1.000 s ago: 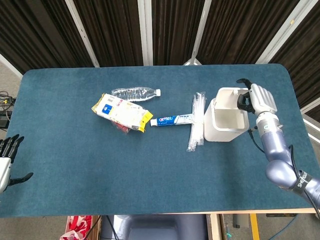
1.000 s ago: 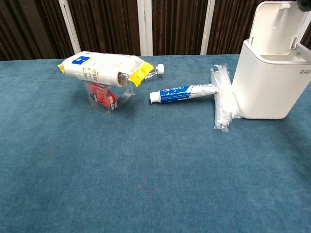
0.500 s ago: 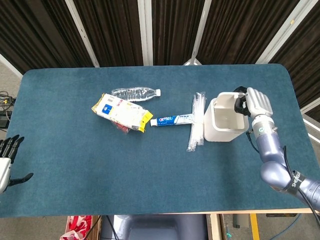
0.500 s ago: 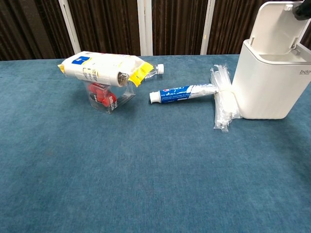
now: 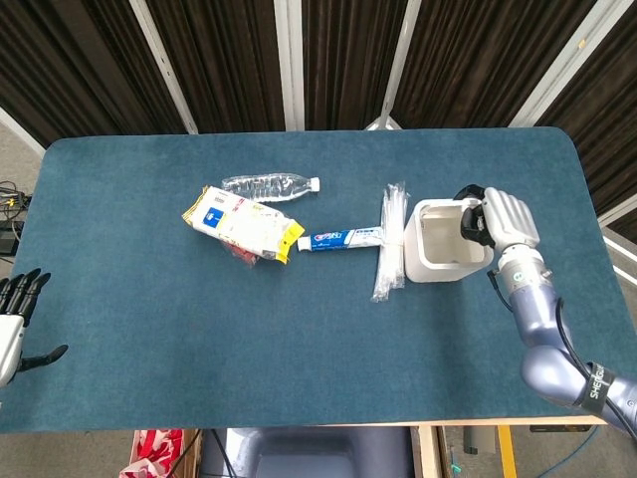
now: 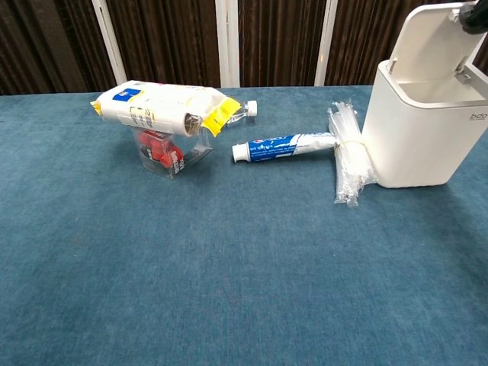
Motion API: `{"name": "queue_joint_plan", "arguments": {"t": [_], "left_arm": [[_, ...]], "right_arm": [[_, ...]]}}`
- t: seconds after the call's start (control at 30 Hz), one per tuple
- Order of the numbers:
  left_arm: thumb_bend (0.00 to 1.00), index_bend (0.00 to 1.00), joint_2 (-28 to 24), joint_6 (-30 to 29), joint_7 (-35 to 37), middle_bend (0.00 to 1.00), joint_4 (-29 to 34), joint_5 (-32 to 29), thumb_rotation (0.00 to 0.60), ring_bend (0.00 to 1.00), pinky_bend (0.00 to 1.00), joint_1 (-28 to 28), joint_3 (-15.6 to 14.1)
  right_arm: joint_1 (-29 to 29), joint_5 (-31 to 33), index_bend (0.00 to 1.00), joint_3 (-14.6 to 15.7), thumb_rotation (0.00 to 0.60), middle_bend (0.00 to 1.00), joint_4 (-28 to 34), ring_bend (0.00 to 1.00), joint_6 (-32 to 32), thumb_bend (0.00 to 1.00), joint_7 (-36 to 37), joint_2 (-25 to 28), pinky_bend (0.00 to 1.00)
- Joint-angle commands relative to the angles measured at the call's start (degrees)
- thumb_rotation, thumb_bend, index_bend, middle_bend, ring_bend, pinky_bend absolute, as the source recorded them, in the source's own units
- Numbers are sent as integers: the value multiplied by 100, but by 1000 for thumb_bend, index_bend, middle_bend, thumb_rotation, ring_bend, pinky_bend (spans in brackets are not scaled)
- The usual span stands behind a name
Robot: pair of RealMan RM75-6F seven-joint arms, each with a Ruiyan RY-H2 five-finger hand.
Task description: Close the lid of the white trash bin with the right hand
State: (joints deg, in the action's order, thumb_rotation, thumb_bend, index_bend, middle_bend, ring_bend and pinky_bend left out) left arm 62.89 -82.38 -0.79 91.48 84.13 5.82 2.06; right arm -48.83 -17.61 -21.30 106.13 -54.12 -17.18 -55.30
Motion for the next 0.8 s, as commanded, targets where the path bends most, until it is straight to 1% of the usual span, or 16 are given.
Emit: {"name": "queue_joint_plan", "arguments": {"t": [0.03, 0.57, 0.8], "left_arm": [[0, 0, 0, -1, 0, 0, 1, 3, 600, 0, 0, 0, -1], [0, 0, 14, -25, -55, 0, 8, 27, 600, 0, 0, -1, -7], [0, 0, 11, -41, -57, 0, 9, 47, 600, 0, 0, -4, -13]], "right_arm": [[24, -25, 416, -19, 600, 827, 37, 951, -37, 757, 50, 55, 856], [87, -60, 416, -31, 600, 826, 254, 951, -13, 757, 189, 332, 856], [125, -32, 416, 53, 600, 827, 353, 951, 19, 757, 206, 398, 856]]}}
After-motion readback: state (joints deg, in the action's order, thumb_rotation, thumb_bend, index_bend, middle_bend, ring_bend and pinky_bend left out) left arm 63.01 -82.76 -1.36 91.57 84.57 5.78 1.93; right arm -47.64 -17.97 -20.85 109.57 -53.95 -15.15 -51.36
